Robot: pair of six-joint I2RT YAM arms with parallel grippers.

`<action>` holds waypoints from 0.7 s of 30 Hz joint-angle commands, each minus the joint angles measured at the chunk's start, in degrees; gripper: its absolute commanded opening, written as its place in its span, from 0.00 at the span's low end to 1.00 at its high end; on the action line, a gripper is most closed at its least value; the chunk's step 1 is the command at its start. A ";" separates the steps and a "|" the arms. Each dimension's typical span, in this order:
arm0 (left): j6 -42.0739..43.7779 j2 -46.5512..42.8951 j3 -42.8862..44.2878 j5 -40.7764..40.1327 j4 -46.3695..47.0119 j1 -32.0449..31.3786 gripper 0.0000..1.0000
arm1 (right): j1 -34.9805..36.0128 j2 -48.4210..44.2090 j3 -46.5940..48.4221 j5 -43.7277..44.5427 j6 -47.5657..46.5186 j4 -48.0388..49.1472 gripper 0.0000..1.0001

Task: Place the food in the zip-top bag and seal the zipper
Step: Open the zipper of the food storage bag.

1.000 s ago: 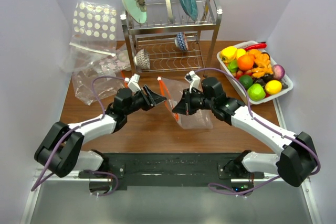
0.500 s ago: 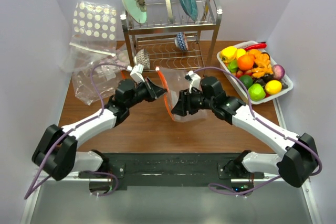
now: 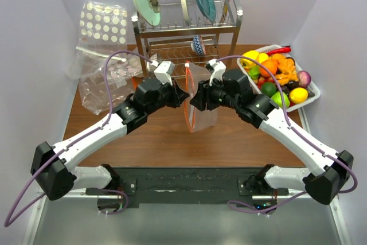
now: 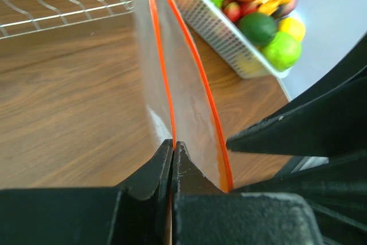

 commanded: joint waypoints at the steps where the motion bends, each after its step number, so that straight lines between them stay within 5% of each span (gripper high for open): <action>1: 4.26 1.03 5.05 -7.39 -6.99 -2.59 0.00 | 1.32 2.35 5.26 9.87 -2.31 -5.39 0.42; 12: 4.79 1.29 7.78 -9.15 -9.10 -4.88 0.00 | 4.84 5.60 7.38 13.65 -2.76 -5.74 0.43; 16: 5.05 1.55 8.40 -10.47 -10.15 -5.23 0.00 | 5.63 5.78 7.91 17.34 -2.23 -6.45 0.29; 21: 7.77 2.08 14.10 -16.95 -19.10 -5.14 0.00 | 5.63 5.34 7.99 17.36 -1.00 -4.35 0.00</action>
